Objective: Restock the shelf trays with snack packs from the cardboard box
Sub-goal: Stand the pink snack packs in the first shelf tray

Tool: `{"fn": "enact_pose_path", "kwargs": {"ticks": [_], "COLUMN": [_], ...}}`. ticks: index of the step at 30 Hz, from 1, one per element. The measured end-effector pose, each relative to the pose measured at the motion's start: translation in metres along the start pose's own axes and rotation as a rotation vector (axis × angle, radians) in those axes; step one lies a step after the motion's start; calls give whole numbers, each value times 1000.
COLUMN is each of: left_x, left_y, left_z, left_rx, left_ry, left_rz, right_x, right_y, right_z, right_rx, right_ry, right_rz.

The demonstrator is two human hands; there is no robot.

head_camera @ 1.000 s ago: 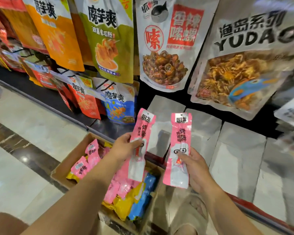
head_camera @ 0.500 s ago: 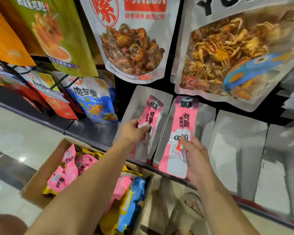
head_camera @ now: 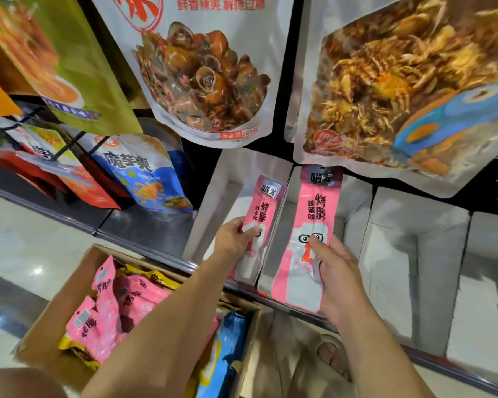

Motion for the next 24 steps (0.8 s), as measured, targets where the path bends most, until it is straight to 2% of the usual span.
{"fn": "enact_pose_path", "kwargs": {"ticks": [2,5,6,11,13,17,20,22,24], "left_x": [6,12,16,9,3,-16,-16,2,24], "left_y": [-6,-18,-22,-13,0,28,31,18,7], "left_z": [-1,-1,0,10,26,70,103,117,124], "left_rx": [-42,-138,-155,-90,-188,-505,-632,-531,-321], "left_ry": [-135,-655,-747,-698,-645,-588,-523,-504,-487], "left_rz": [-37,-91,-94,-135,-191,-426,-464,-337,-192], "right_x": [-4,-6,-7,-12,-13,-18,-27,-36,-46], "right_y": [-2,-3,-4,-2,-1,2,2,-2,-7], "right_z": [-2,-5,-5,-14,-18,-26,-35,-42,-50], "right_rx": [-2,-7,-4,-6,-5,-3,-14,-18,3], "right_ry": [-4,-4,-6,3,-9,-22,-53,-47,-15], "right_rz": [-3,-9,-16,-20,-23,-32,-61,-69,-71]}}
Point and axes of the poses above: each hand's wrist, its own y-axis away from the middle knuckle, its own z-axis out of the back of the hand, x = y × z, the point moved 2 cm from there along -y, towards the middle knuckle, and after that the axes turned 11 degrees about -y, right-handed, at the moved point
